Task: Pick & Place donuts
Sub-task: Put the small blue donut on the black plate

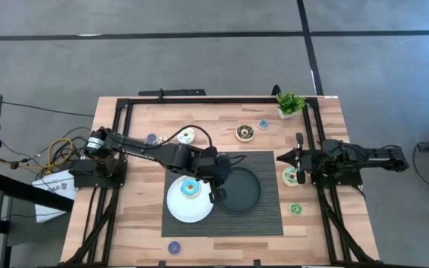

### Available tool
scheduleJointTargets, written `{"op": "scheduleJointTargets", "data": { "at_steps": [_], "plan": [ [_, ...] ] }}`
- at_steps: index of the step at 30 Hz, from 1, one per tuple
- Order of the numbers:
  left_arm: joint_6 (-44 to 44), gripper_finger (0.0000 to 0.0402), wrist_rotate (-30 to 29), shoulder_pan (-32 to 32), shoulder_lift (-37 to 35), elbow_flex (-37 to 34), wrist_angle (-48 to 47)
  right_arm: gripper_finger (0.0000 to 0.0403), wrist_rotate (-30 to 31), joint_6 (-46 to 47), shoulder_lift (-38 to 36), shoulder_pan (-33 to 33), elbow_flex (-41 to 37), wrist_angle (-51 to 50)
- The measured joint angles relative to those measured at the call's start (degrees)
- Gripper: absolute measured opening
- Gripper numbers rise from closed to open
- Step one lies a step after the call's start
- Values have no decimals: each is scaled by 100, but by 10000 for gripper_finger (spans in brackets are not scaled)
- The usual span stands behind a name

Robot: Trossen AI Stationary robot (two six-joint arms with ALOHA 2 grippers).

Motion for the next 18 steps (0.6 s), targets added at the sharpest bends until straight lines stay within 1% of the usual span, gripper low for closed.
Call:
{"op": "scheduleJointTargets", "data": {
  "at_steps": [2, 3, 9, 11, 14, 18],
  "plan": [
    [-34, 2, -2, -18, 0, 0, 5, 0, -8, 335, 1, 0, 1, 0],
    [-35, 2, -2, -18, 0, 0, 5, 0, -14, 683, -1, 0, 0, -2],
    [-373, 5, -1, -20, 0, -2, 16, 0, -11, 3650, -1, 0, 0, 60],
    [-392, 5, -2, -18, 0, -2, 16, 0, -7, 4461, 1, 0, 0, 55],
    [-457, 5, -1, -18, 0, -2, 16, 0, -7, 5156, 1, 0, 2, 81],
    [-731, 2, -12, -17, 0, -3, 23, 0, -6, 5543, 1, 0, 2, 90]
  ]
}}
